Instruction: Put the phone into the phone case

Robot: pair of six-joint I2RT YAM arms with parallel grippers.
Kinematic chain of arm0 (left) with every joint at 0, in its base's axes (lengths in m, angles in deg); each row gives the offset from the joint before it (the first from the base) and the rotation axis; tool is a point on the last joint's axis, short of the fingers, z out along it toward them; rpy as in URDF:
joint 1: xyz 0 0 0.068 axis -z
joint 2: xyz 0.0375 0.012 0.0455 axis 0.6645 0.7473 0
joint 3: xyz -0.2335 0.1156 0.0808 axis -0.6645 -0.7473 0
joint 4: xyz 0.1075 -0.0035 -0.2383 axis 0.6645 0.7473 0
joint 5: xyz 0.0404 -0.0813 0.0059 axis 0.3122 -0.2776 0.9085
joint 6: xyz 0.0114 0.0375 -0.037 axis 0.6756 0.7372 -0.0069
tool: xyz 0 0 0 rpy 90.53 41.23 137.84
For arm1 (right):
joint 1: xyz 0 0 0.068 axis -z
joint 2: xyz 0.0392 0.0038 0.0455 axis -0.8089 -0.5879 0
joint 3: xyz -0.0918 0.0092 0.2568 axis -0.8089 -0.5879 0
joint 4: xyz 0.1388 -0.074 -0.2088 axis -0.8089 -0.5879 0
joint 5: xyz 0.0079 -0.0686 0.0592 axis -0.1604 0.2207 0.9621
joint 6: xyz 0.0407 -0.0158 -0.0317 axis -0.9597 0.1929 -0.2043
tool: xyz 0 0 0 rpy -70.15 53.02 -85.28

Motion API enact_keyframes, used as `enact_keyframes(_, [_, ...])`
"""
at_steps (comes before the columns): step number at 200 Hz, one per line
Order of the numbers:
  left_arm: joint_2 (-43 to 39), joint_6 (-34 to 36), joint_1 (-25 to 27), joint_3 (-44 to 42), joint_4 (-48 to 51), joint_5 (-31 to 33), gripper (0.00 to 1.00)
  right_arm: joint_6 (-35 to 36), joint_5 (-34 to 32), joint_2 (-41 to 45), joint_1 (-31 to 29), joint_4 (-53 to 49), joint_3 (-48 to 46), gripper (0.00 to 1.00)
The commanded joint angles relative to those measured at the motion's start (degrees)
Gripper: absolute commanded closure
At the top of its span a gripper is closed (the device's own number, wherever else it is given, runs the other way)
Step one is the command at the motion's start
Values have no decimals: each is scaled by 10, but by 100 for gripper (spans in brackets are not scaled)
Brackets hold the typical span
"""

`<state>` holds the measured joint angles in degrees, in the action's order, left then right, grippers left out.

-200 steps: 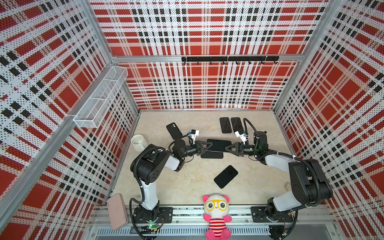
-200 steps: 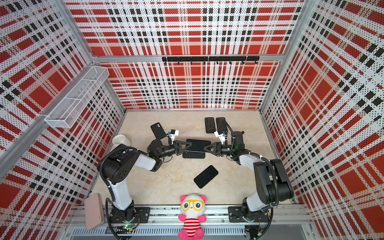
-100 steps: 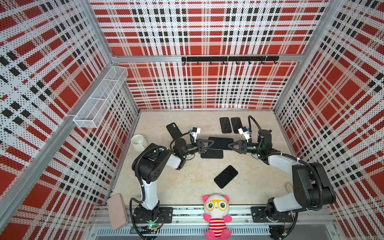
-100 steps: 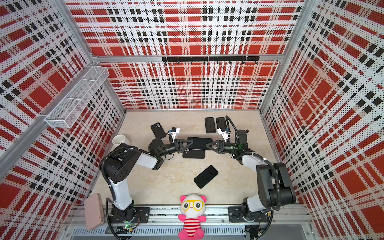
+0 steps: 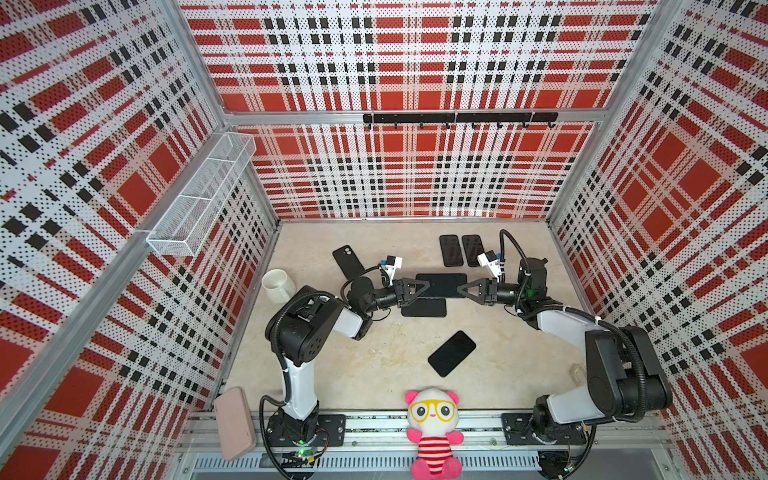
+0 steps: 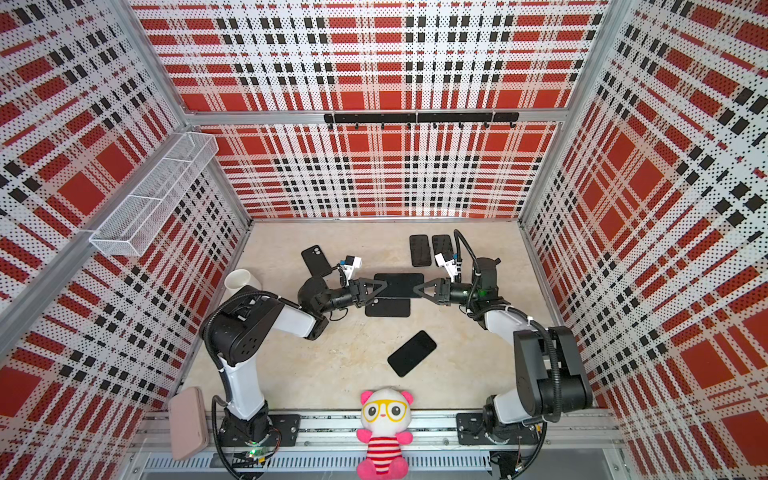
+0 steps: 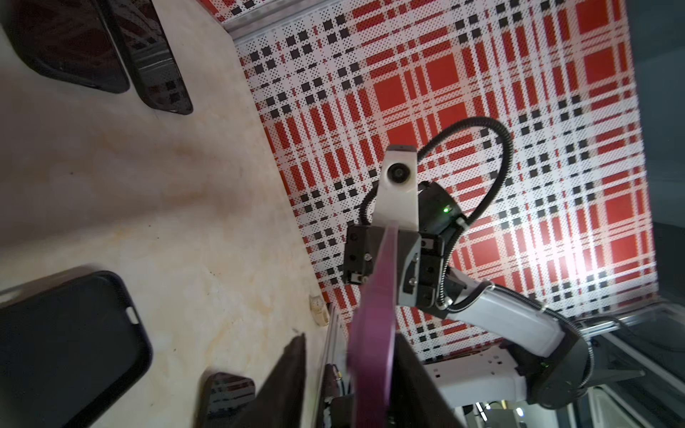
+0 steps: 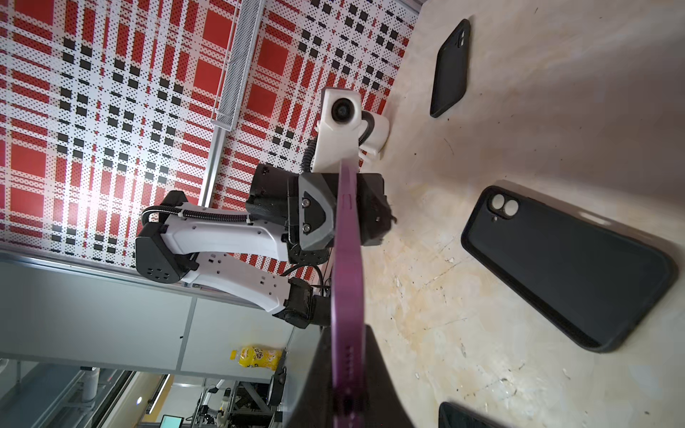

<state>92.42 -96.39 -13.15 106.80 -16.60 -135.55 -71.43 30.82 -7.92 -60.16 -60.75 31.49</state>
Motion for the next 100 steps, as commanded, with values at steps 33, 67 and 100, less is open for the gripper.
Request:
enact_keyframes(33, [-44,86,-36,10,131,5,12,4,5,36,34,10,-10,98])
enact_keyframes(67, [-94,202,-66,39,345,38,2,166,-62,54,48,-236,37,100])
enact_keyframes(100, [-89,433,-80,197,749,125,2,235,-120,39,48,-368,77,100])
